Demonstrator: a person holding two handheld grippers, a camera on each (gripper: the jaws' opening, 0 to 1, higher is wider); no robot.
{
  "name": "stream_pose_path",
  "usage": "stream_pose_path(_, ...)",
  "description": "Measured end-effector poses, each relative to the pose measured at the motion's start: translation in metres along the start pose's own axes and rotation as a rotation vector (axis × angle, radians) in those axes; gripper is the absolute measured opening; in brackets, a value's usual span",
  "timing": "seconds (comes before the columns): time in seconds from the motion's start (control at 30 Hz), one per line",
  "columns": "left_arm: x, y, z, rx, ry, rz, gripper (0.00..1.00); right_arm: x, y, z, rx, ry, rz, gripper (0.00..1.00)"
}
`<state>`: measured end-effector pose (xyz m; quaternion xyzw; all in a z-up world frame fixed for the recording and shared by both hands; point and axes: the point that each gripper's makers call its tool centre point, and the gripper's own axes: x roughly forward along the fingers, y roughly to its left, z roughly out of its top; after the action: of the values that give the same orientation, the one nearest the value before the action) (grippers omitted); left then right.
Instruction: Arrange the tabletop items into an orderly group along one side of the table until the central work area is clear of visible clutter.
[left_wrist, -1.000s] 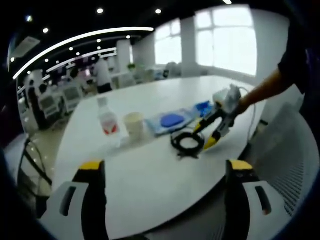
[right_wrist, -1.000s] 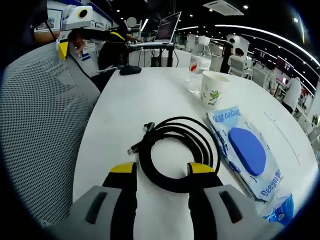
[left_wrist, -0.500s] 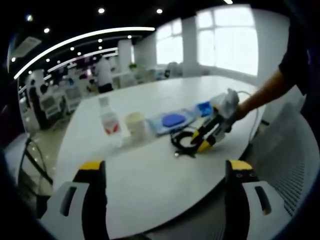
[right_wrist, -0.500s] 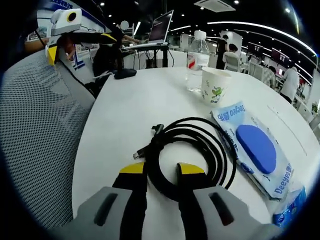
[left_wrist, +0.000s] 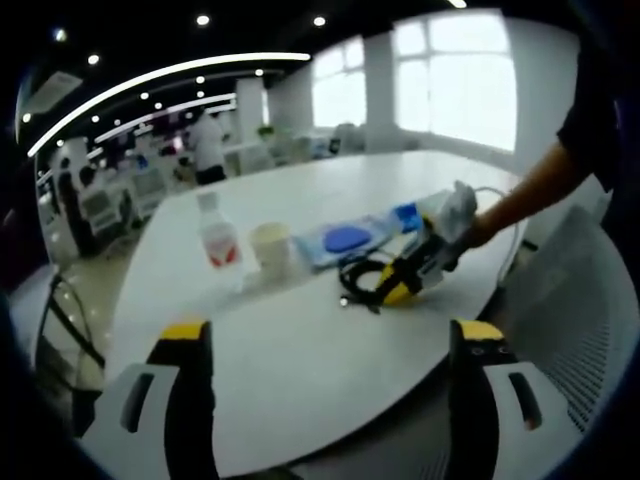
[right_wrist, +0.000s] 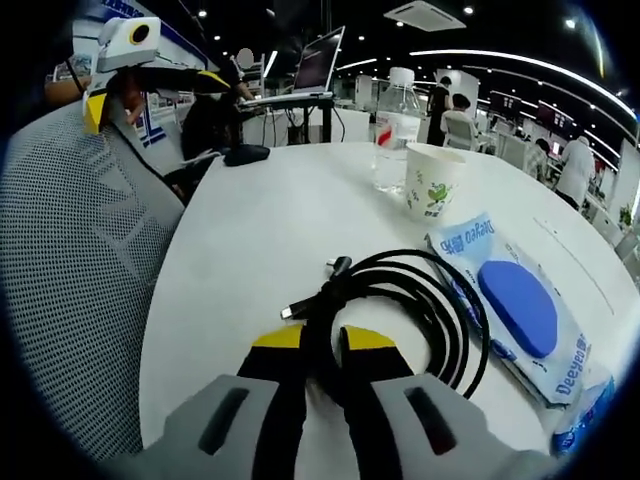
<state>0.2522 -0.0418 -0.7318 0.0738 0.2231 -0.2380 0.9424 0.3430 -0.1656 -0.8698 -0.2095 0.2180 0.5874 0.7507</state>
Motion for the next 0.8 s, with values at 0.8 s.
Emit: stream_pose_path(0.8,0.0,0.0,0.003,-0.006,-0.015,0.002,0.95,-0.015,0.006,0.014,0.101,0.002,-0.023,0.03)
